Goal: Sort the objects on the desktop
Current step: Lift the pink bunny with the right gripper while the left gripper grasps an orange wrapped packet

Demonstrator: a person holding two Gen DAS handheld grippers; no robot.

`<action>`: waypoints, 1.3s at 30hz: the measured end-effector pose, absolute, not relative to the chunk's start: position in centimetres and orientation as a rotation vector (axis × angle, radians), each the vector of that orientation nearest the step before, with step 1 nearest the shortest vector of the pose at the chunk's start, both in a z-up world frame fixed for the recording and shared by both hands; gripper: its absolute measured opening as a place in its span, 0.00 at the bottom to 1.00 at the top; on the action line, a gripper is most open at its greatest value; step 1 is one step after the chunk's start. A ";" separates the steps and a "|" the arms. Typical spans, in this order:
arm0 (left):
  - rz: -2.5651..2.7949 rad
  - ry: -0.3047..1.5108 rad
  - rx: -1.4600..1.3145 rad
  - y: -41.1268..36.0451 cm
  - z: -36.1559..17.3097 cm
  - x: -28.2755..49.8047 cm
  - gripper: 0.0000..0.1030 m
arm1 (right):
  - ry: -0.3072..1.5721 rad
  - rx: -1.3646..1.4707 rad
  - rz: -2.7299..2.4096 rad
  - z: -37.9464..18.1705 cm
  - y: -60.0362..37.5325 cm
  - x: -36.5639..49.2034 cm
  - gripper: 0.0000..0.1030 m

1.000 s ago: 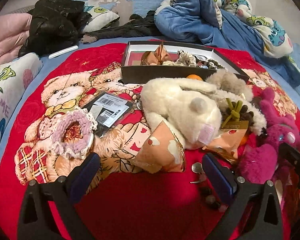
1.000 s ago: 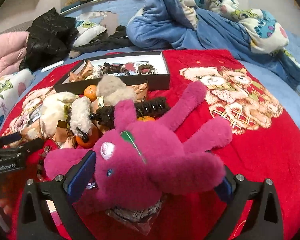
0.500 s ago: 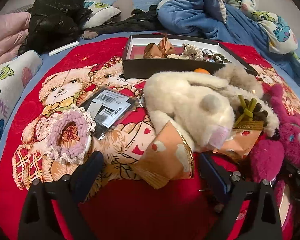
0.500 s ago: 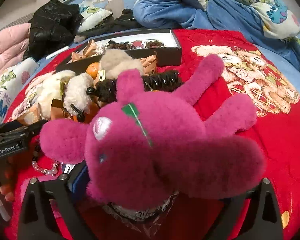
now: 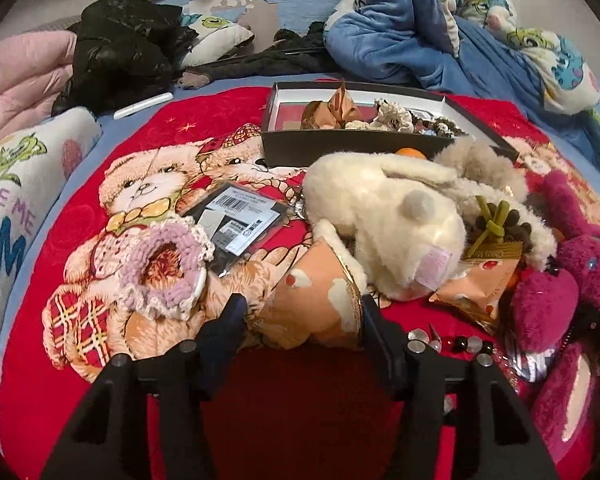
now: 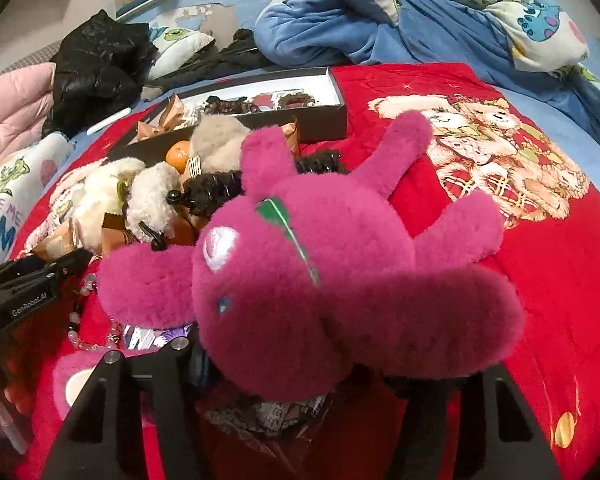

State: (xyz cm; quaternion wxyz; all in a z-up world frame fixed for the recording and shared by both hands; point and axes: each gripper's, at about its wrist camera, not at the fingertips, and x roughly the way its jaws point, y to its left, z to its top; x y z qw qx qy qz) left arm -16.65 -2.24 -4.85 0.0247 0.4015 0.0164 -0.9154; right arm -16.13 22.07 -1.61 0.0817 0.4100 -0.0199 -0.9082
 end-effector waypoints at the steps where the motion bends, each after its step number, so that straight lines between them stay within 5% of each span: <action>1: -2.834 0.065 1.238 -2.5 -4.8 -16.3 0.50 | -0.067 1.222 -2.712 -1.6 22.1 -16.1 0.57; 15: -2.941 0.088 1.053 -3.0 -0.9 -11.6 0.49 | -0.177 1.125 -2.701 1.1 23.0 -14.1 0.55; 39: -2.992 0.083 0.996 -1.1 1.5 -10.0 0.49 | -0.073 0.913 -2.742 5.7 21.7 -11.1 0.55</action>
